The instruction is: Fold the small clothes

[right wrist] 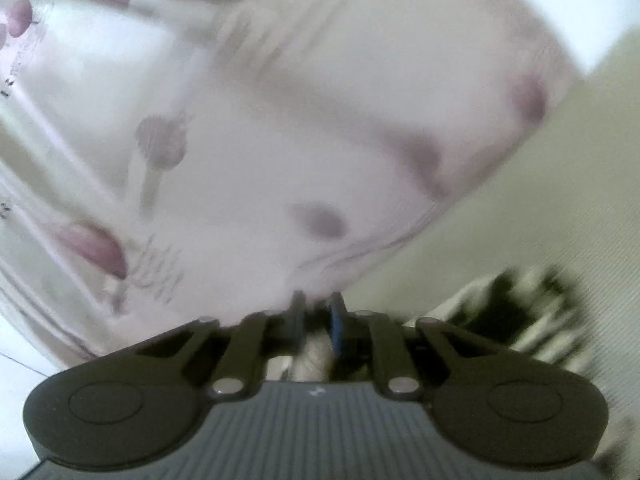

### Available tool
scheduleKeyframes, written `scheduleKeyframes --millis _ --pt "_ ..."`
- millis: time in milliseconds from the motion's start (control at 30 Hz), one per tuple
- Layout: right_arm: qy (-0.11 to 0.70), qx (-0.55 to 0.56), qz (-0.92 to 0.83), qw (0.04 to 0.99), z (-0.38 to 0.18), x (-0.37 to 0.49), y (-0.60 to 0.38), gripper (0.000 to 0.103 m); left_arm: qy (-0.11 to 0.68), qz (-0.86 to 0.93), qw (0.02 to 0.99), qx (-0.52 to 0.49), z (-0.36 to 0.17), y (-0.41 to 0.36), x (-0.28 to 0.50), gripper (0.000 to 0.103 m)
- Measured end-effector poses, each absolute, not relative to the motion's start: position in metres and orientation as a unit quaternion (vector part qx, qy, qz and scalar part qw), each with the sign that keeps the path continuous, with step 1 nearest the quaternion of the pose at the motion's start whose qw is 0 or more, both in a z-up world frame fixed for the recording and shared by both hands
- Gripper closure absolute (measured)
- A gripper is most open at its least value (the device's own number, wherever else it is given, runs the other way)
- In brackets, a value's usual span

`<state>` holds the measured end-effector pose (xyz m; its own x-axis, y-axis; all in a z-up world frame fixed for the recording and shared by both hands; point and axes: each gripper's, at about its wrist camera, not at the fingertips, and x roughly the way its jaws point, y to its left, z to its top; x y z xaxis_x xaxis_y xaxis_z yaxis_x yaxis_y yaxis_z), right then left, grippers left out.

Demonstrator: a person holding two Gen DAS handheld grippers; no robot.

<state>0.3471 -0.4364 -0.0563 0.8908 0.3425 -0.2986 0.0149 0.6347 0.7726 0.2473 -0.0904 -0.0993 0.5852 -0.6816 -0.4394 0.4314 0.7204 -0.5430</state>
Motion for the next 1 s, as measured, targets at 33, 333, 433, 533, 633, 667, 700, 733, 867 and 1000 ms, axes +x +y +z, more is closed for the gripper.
scheduleKeyframes --millis 33,333,433,533,633,667,700,733,867,1000 --pt "0.212 0.414 0.081 0.882 -0.056 0.344 -0.451 0.097 0.322 -0.325 0.868 -0.190 -0.099 -0.099 0.247 0.005" --pt "0.281 0.408 0.177 0.850 -0.091 0.319 -0.457 0.089 0.310 -0.314 0.883 -0.158 -0.107 -0.125 0.248 0.001" --pt "0.309 0.387 0.190 0.848 -0.104 0.317 -0.428 0.063 0.332 -0.300 0.877 -0.173 -0.117 -0.123 0.249 0.001" --pt "0.323 0.378 0.187 0.847 -0.114 0.324 -0.409 0.039 0.359 -0.293 0.863 -0.200 -0.132 -0.119 0.255 0.001" --pt "0.338 0.374 0.181 0.845 -0.120 0.330 -0.392 0.036 0.373 -0.294 0.853 -0.218 -0.141 -0.122 0.260 0.001" --pt "0.344 0.366 0.175 0.847 -0.121 0.333 -0.386 0.036 0.374 -0.294 0.853 -0.215 -0.142 -0.123 0.260 0.001" --pt "0.351 0.356 0.170 0.849 -0.122 0.338 -0.381 0.036 0.374 -0.297 0.853 -0.211 -0.144 -0.125 0.259 0.001" --pt "0.357 0.342 0.161 0.854 -0.122 0.341 -0.375 0.036 0.374 -0.300 0.853 -0.205 -0.145 -0.127 0.258 0.001" --pt "0.334 0.321 0.167 0.870 -0.117 0.345 -0.360 0.053 0.362 -0.303 0.861 -0.189 -0.146 -0.130 0.251 0.001" --pt "0.316 0.254 0.163 0.899 -0.117 0.351 -0.345 0.087 0.351 -0.292 0.869 -0.189 -0.139 -0.127 0.245 0.001"
